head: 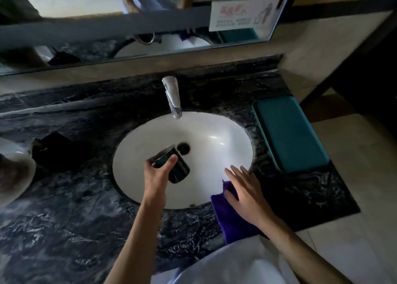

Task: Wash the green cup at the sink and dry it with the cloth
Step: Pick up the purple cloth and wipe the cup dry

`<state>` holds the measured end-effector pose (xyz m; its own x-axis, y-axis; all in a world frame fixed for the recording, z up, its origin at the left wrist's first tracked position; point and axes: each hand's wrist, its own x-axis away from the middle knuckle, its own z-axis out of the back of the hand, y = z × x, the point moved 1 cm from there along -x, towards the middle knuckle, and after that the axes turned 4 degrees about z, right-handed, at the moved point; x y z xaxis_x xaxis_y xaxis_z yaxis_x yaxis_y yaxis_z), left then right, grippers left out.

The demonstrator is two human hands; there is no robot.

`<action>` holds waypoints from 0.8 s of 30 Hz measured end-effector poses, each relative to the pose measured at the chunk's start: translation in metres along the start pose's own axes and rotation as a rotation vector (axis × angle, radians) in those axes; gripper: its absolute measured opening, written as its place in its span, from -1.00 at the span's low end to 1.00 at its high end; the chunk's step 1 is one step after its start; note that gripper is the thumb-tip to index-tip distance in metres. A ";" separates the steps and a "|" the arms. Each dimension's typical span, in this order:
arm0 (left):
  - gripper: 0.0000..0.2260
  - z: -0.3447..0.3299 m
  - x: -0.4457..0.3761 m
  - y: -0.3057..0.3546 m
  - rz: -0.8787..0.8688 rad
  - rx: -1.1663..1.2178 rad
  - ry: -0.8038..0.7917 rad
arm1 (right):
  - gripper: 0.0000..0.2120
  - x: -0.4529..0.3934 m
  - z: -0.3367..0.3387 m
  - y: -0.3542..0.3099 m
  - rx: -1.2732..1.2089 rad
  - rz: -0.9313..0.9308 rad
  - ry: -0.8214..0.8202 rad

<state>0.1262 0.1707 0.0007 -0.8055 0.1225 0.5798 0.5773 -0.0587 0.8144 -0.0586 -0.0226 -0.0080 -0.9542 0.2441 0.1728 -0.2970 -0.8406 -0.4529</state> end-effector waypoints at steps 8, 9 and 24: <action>-0.80 -0.007 0.006 -0.027 0.008 -0.025 -0.041 | 0.18 0.079 -0.027 0.063 0.316 0.314 -0.380; -0.81 -0.008 0.008 -0.029 0.007 -0.032 -0.047 | 0.23 0.082 -0.027 0.069 0.358 0.349 -0.379; -0.44 -0.016 0.042 -0.027 0.028 -0.038 -0.064 | -0.39 0.078 -0.022 0.053 0.110 0.278 -0.238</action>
<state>0.0745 0.1614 0.0033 -0.7783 0.1837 0.6004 0.5927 -0.1007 0.7991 -0.1494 -0.0375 -0.0377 -0.9594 -0.1084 0.2605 -0.0103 -0.9091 -0.4164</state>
